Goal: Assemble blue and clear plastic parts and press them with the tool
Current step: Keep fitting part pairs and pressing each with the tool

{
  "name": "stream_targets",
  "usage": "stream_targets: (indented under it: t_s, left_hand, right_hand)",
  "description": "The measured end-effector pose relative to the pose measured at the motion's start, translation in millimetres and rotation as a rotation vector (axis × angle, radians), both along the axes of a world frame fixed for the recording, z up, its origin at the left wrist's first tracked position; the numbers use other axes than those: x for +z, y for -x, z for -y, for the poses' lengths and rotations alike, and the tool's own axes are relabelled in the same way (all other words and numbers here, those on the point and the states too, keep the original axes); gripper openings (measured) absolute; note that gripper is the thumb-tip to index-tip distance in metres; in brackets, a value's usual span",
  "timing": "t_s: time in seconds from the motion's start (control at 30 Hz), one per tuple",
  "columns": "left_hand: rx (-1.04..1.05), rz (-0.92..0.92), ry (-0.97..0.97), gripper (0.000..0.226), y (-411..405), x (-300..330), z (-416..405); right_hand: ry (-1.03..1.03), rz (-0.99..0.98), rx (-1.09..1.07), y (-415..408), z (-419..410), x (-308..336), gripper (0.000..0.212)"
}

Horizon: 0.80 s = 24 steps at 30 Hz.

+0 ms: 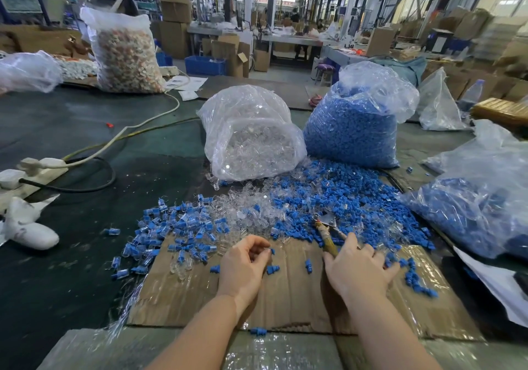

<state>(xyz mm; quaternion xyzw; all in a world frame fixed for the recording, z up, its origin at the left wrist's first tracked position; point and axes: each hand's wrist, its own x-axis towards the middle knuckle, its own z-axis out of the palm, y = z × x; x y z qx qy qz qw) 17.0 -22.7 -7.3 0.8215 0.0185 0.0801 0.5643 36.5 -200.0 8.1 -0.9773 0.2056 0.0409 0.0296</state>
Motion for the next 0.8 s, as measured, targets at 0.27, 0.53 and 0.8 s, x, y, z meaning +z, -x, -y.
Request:
stream_targets:
  t_s: [0.27,0.53,0.8]
  left_hand:
    - [0.032,-0.084,0.125,0.015,-7.3,7.5,-4.5]
    - [0.103,-0.268,0.581,0.011,-22.3,30.3,-13.7]
    - [0.185,-0.259,0.517,0.009,-38.0,32.9,-25.0]
  right_hand:
    - [0.039,0.079,0.085,3.7,-11.2,20.5,0.038]
    - [-0.823,-0.073,0.329,4.6,-31.0,57.1,0.021]
    - [-1.179,-0.33,0.277,13.7,-35.1,66.4,0.02]
